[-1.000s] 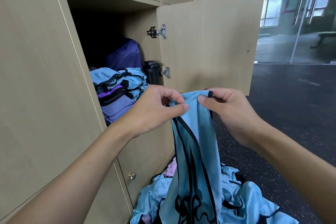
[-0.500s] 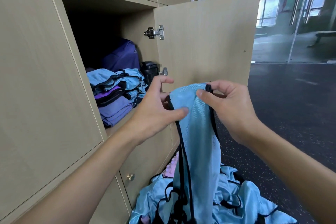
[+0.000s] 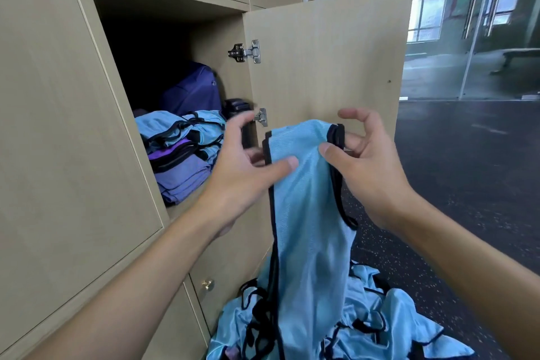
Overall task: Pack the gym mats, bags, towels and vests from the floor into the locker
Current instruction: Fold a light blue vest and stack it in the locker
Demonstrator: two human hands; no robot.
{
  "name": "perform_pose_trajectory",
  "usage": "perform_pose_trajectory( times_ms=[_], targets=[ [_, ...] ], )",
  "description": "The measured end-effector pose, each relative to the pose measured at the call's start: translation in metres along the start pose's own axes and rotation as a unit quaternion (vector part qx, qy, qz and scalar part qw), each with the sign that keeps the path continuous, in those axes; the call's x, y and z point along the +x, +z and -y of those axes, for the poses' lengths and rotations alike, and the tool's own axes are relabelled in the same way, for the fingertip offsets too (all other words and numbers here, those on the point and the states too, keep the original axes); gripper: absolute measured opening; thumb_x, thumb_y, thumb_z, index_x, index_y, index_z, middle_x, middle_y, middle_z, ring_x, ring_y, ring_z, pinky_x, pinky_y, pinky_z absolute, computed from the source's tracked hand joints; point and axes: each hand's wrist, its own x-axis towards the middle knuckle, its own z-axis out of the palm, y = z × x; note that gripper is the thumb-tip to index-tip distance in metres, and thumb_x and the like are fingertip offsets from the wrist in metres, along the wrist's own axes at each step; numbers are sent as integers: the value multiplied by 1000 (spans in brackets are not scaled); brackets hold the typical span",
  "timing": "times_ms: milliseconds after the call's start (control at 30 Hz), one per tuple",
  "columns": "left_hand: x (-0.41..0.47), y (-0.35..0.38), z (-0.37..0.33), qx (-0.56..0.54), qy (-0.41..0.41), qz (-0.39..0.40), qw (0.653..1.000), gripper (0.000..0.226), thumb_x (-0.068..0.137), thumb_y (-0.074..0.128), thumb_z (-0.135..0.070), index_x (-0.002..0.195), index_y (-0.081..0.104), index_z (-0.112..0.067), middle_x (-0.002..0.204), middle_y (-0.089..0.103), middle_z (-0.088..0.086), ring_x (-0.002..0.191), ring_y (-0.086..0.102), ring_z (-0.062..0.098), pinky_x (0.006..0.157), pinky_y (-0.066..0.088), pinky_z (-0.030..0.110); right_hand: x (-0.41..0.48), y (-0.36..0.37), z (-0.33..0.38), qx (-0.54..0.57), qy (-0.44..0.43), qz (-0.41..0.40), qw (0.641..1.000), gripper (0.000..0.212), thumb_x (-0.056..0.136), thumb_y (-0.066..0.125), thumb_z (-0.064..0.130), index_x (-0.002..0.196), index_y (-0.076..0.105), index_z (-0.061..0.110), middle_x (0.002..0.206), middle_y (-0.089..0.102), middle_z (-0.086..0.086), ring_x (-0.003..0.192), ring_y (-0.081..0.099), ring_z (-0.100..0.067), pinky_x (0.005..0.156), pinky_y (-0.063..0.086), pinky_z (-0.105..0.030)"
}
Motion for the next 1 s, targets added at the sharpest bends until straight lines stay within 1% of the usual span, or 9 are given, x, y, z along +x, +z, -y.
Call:
perform_pose_trajectory(
  times_ms=[167,300,400,533,600,667,733,867,1000],
  targets=[
    [-3,4,3,-15,-12,-10,1000,64,90,66,3,135,37,-31,91,78,10,82,73,24,80,59,37,2,-5,-2,-25,37,13,999,68,91,70,20,142,29,36,99,77,5,90,73,-14,96,53,-43],
    [3,-1,8,-41,1,-61,997,61,91,68,-4,138,35,-25,94,77,11,86,74,29,87,59,48,-2,-4,-5,-31,80,112,990,90,90,71,8,153,14,40,90,77,-5,84,75,-22,84,58,-44],
    [-4,5,28,-49,-22,-24,998,90,77,83,-17,142,27,-41,121,71,5,108,70,22,98,54,50,-3,-1,-8,-21,57,95,994,78,94,64,5,149,21,38,88,77,-3,80,75,-18,73,58,-32],
    [-16,14,42,-15,25,47,998,100,75,82,-14,146,21,-49,152,43,-12,138,47,12,115,39,45,1,-4,-15,-33,57,49,997,71,94,66,15,141,27,52,103,71,-17,89,72,-30,84,59,-48],
    [-17,16,41,-36,43,53,997,99,82,79,-6,146,19,-53,150,49,-3,131,55,19,109,46,46,4,-6,-19,-44,70,23,996,65,94,66,22,138,30,55,110,65,-24,92,69,-37,83,59,-51],
    [-17,16,36,-57,44,59,996,96,88,70,3,142,19,-57,125,69,13,107,69,35,96,55,49,7,-8,-25,-63,86,2,994,60,95,64,27,138,31,54,112,62,-24,90,66,-36,84,58,-47],
    [-18,16,33,-49,52,69,995,93,91,68,1,144,19,-58,107,73,21,99,65,52,93,51,61,9,-8,-29,-54,102,-5,993,56,97,61,26,139,33,50,100,55,-18,80,57,-27,83,55,-47],
    [-22,19,34,-60,42,102,992,85,93,60,8,147,22,-46,113,73,16,102,70,38,94,56,48,11,-7,-32,-18,121,-20,992,52,98,60,24,137,35,46,94,49,-13,77,52,-26,78,55,-49],
    [-18,17,33,-51,61,72,994,80,91,62,11,144,32,-42,108,73,21,94,71,36,91,56,51,7,-11,-24,-34,127,31,991,68,93,67,31,144,26,51,110,65,-24,93,71,-30,86,59,-45]
  ],
)
